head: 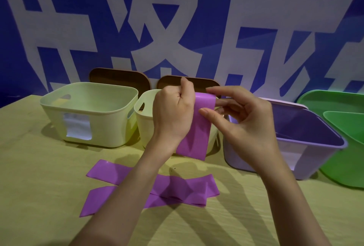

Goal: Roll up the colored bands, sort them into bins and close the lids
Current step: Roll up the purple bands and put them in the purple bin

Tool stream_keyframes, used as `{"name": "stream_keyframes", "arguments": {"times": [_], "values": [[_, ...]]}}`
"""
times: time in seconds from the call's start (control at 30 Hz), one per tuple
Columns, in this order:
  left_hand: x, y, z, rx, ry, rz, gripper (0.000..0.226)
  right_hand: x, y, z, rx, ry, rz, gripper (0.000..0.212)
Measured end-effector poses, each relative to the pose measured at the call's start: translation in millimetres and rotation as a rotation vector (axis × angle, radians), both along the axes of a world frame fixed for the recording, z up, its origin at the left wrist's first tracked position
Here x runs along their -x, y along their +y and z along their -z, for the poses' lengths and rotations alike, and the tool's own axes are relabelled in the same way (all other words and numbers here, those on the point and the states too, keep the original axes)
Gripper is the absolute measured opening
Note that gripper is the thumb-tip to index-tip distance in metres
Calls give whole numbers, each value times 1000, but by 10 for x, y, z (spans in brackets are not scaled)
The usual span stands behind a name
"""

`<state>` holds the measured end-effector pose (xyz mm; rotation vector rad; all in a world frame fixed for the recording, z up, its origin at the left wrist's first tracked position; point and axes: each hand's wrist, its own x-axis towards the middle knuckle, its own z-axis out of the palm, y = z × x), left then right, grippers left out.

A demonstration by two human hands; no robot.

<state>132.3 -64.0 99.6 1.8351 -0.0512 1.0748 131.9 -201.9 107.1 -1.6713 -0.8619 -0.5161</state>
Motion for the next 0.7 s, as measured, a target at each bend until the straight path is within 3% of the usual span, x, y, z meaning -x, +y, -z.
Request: {"name": "stream_keyframes", "arguments": {"times": [0.13,0.43,0.7], "values": [[-16,0,-4,-11,96,36,56,-38,-8,18,-1,-26,49,31],[-49,-5,67,-324,-163,-120,37,-63,-28,30,-6,91,88,29],[-95,52,95,-240,-162,-163,51,-14,-1,16,41,136,8,29]]}}
